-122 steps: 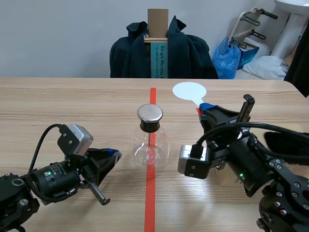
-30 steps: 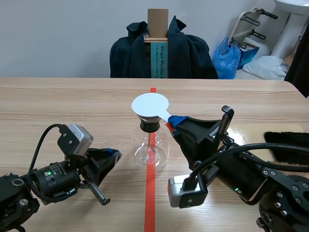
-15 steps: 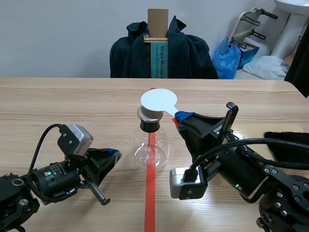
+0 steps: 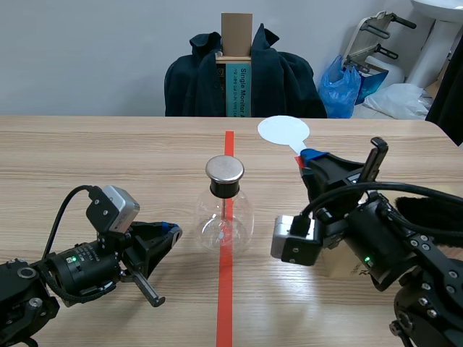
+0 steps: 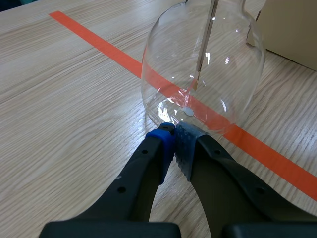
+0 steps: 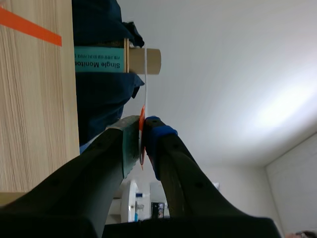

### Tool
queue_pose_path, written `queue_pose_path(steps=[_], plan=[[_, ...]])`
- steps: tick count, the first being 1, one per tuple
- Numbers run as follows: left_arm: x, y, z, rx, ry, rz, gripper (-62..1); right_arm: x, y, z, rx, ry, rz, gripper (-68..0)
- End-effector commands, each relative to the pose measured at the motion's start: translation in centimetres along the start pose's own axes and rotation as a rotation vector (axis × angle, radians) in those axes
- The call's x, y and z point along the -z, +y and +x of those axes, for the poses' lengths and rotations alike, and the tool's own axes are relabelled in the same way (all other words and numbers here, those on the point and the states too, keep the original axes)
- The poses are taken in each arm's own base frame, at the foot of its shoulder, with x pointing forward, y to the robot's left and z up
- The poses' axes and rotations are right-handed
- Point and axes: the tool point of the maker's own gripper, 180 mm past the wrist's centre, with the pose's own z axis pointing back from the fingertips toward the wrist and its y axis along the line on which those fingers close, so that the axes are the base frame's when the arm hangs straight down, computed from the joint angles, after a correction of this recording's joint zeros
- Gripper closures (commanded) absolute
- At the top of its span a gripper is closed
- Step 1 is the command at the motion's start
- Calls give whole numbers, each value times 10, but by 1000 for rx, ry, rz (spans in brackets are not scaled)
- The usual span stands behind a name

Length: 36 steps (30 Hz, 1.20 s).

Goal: Do the electroscope experiment.
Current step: 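Move the plate toward and away from the electroscope, then put the plate down on the right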

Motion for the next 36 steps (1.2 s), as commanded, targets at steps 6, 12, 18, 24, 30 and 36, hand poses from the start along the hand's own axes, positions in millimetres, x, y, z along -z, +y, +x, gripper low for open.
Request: queue_pose_path(steps=[6,12,18,24,30,36], plan=[[2,4,12,6,-40,6,-30,2,-28,-19,6,78,-121,-7],[1,5,12,8,-39,9,-30,1,-47,-23,-17,86,-208,-7],[-1,7,12,15,-37,10,-30,0,-76,-30,-43,73,-275,-7],[-8,13,18,14,-43,16,-30,-7,-107,-36,-23,75,-338,-7],[-24,9,31,43,-60,-12,-30,-27,-125,-33,-9,68,-344,-7],[-42,-6,48,76,-78,-71,-30,-58,-133,-28,-20,66,-333,-7]])
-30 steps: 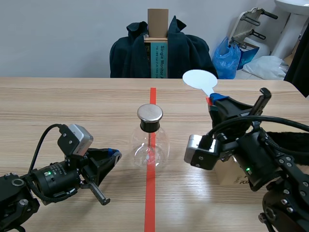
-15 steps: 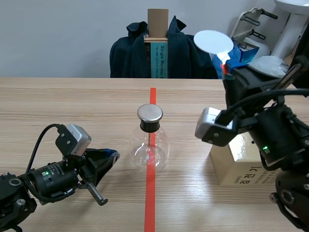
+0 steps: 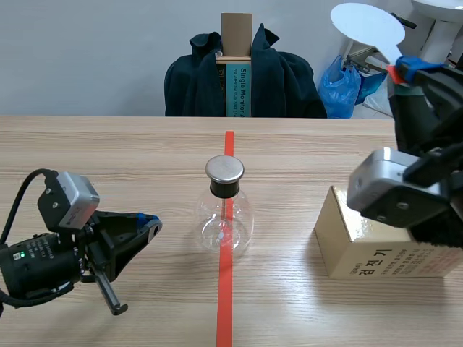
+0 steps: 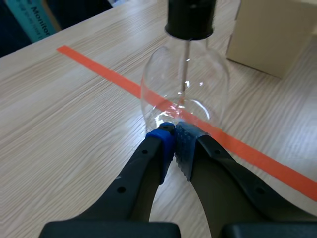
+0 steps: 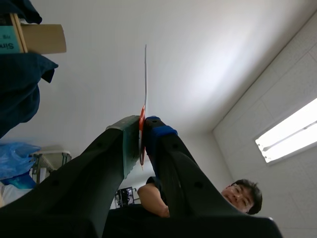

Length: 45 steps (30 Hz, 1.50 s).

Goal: Do the electroscope experiment.
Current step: 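Put the plate down on the right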

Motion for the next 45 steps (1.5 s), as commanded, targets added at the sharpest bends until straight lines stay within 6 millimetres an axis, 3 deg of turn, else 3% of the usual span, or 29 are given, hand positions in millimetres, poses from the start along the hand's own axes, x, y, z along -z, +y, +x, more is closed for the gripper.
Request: queue_pose_path(steps=[1,6,8,12,14,21,28,36,45], plan=[[-4,-2,11,1,-32,-8,-37,-8,-7,1,-6,-4,-30,-7],[-18,-17,30,-9,-63,-35,-157,-46,16,10,25,4,118,-31],[-25,-22,39,-19,-79,-36,-219,-61,24,13,43,12,174,-69],[-36,-32,57,-30,-104,-38,-378,-83,34,17,71,40,255,-70],[-40,-37,64,-27,-104,-42,-427,-92,39,17,83,54,286,-70],[-56,-56,85,-29,-88,-35,-618,-113,67,-12,96,186,351,-70],[-74,-81,109,-46,-67,-40,-623,-123,103,-40,81,246,395,-70],[-85,-100,141,-52,-76,-44,-623,-104,103,-37,109,240,329,-70],[-84,-95,143,-29,-65,-20,-623,-104,103,-36,111,238,327,-70]])
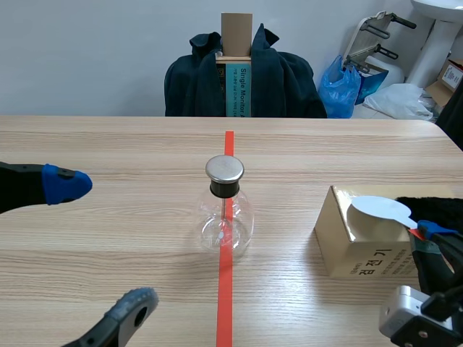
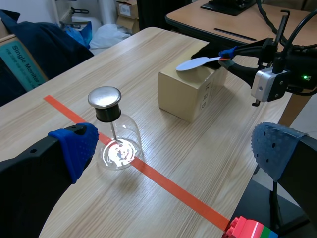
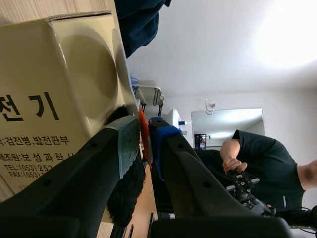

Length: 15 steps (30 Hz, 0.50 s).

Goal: Do the electroscope experiment.
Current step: 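Put the plate down on the right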

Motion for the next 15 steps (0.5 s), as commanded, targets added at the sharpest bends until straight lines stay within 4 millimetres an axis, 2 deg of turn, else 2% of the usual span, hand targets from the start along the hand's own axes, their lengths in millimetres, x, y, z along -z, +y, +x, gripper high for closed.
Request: queue_pose_path(steps=[1,4,6,15], plan=[[1,0,5,-9,-29,3,-623,3,-17,-2,-23,-5,-62,-71],[0,4,5,-2,-29,24,-623,3,-17,-2,-23,-4,-62,-78],[0,6,5,2,-28,36,-623,3,-17,-3,-23,4,-62,-139],[0,9,5,7,-28,53,-623,3,-18,-4,-23,6,-64,-630]])
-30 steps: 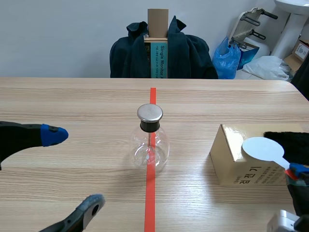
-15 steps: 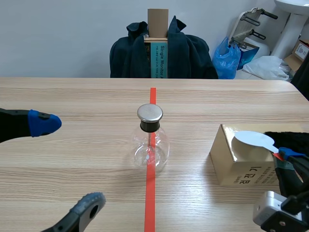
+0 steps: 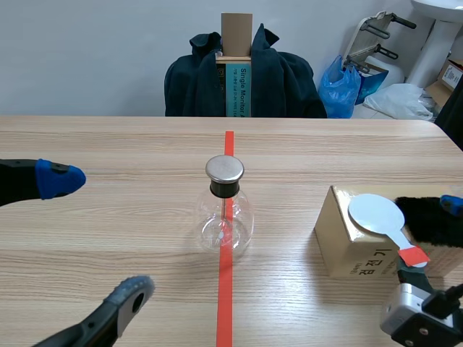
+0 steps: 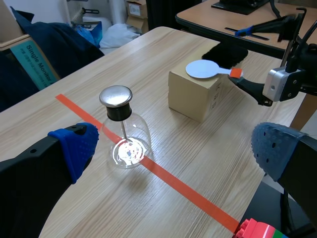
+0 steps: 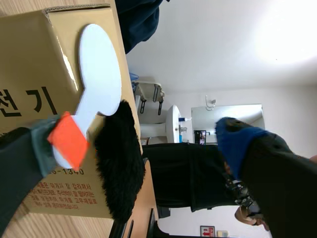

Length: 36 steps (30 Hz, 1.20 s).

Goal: Do the electroscope experiment.
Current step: 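Put the plate down on the right, then return to the home posture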

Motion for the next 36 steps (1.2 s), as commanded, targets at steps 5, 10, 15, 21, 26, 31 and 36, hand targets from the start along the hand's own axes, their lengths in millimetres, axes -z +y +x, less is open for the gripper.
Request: queue_pose_path(steps=[5,10,15,21,26,31,36], plan=[[1,4,4,-1,-22,27,-623,2,-21,-2,-27,0,-80,-679],[0,10,3,9,-14,58,-623,-14,-10,-11,-52,11,-13,-679],[0,12,3,13,-12,69,-623,-49,11,-8,-61,-37,121,-679],[1,14,3,19,-11,77,-623,-75,14,-16,-65,-63,200,-679],[3,20,1,38,6,95,-623,-50,-36,-28,37,-34,44,-679],[3,20,1,38,7,95,-623,-15,-85,-16,209,-63,-21,-679],[3,20,1,39,6,95,-623,11,-120,16,377,-115,-15,-679]])
